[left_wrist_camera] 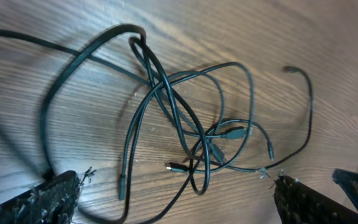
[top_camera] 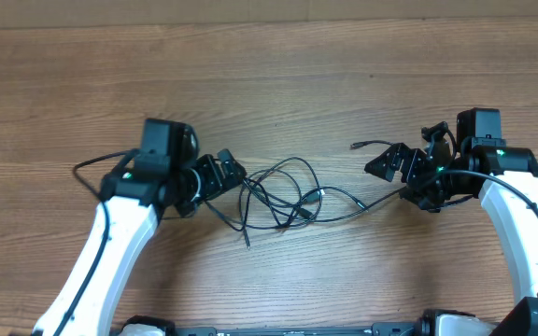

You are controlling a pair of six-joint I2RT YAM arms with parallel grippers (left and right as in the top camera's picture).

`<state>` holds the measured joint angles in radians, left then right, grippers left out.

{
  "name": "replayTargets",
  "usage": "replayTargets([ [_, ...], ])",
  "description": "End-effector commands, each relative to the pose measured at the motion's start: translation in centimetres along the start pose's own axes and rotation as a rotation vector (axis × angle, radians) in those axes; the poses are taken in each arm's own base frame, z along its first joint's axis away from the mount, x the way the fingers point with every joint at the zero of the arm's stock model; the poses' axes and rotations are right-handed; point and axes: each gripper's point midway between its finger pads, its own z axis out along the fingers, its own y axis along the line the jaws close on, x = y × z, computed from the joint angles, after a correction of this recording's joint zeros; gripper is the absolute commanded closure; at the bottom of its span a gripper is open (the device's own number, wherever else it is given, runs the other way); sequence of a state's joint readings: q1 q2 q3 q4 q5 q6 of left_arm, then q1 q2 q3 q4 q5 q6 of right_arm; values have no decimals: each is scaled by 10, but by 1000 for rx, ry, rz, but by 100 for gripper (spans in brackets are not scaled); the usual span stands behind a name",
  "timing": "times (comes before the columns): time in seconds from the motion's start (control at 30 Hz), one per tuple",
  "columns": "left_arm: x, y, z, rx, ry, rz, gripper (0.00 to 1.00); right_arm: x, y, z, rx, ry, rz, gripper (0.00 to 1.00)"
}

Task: Untangle cables

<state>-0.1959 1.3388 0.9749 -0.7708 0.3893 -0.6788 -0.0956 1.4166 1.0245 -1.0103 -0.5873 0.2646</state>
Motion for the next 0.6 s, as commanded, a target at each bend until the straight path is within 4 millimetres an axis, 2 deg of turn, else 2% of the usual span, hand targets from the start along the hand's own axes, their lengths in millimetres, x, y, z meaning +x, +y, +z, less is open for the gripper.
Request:
replayTargets([
  [0.0,7,1,22,-22,72,-89,3,-2,3,-4,2,-22,-24,0],
  [0.17,22,19,59,-117,183,-159,16,-2,3,-4,3,-22,-23,0],
  [0.37,40,48,86,-225,297,-219,18,-2,3,-4,3,-23,-24,0],
  [0.47,42,52,96,-233,318,-234,18,-2,3,-4,3,-22,-24,0],
  [0.57,39,47,102,-204,316,-250,25,-2,3,-3,3,-21,-23,0],
])
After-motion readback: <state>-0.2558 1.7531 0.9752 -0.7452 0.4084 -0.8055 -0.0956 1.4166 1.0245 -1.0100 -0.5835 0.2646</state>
